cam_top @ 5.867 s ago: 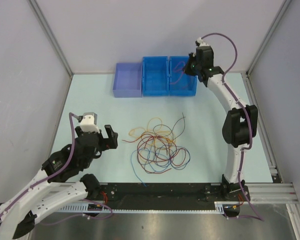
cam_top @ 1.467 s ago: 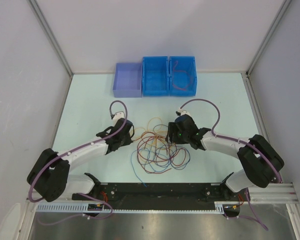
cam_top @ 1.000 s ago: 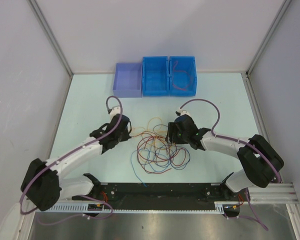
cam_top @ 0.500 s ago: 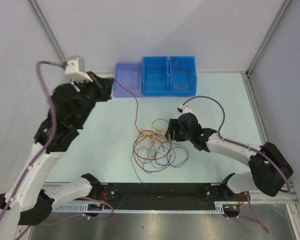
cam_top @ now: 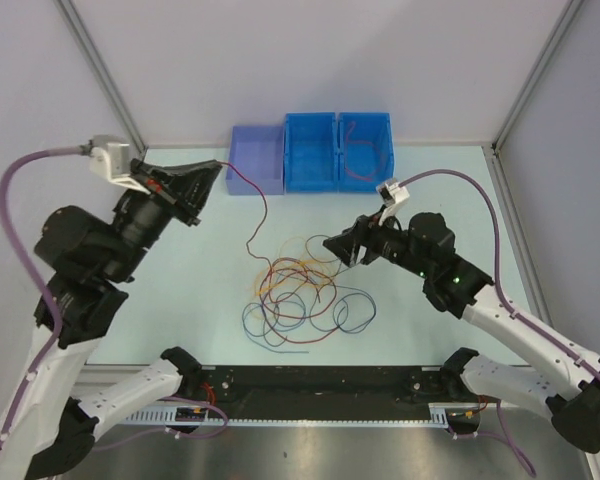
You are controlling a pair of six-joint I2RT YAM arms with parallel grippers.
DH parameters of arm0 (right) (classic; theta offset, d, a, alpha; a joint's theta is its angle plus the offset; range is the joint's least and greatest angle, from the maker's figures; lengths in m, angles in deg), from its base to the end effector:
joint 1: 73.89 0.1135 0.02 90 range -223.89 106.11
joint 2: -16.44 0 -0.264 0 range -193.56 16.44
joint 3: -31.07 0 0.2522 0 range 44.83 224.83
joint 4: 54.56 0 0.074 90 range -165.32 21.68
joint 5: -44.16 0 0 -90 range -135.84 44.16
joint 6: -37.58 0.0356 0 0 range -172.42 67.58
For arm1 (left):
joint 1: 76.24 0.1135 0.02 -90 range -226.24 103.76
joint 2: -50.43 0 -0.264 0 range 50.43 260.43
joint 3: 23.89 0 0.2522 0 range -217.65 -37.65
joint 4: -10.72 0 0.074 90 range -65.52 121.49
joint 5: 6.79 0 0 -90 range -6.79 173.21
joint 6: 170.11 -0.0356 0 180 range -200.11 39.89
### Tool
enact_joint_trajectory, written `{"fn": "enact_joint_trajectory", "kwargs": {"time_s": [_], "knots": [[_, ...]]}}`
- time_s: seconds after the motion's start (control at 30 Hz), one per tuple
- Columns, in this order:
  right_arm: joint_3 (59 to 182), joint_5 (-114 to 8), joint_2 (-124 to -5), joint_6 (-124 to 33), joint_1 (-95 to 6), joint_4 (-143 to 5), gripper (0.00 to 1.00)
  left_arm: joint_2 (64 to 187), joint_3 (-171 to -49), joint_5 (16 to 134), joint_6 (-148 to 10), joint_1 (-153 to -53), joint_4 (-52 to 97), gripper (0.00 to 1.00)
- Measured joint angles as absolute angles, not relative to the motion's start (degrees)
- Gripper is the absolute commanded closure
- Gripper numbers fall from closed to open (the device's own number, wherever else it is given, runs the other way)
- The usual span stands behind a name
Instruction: Untangle the cables
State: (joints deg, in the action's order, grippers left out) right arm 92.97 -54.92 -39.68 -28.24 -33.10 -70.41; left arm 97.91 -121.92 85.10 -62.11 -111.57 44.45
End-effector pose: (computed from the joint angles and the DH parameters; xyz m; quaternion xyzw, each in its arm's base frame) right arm 0.1714 0.1553 0.3390 -0.1607 0.7487 0.3951 0.5075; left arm 0.0877 -0.0608 0.5345 0.0767 0.5912 -0.3515 0.7218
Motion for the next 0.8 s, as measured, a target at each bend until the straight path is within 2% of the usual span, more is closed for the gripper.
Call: {"fn": "enact_joint_trajectory", "kwargs": {"time_s": [0.13, 0.27, 0.6, 0.8], "knots": [[93.41, -62.53, -41.12, -30.03, -30.93, -65.62, 0.34, 98.50, -119.08, 85.17, -62.11, -111.57, 45.70, 1.00], [93.52, -64.85, -46.59, -31.32, -27.63, -62.56, 0.41, 99.27, -119.06, 85.82, -62.06, -111.57, 46.13, 0.99], [97.60, -65.35, -61.58, -32.61, -25.62, -54.72, 0.44, 99.35, -120.46, 90.74, -59.68, -111.57, 46.99, 1.00], [99.51, -62.57, -65.58, -32.59, -23.20, -48.12, 0.46, 100.25, -122.62, 101.41, -51.53, -111.57, 51.29, 1.00]]}}
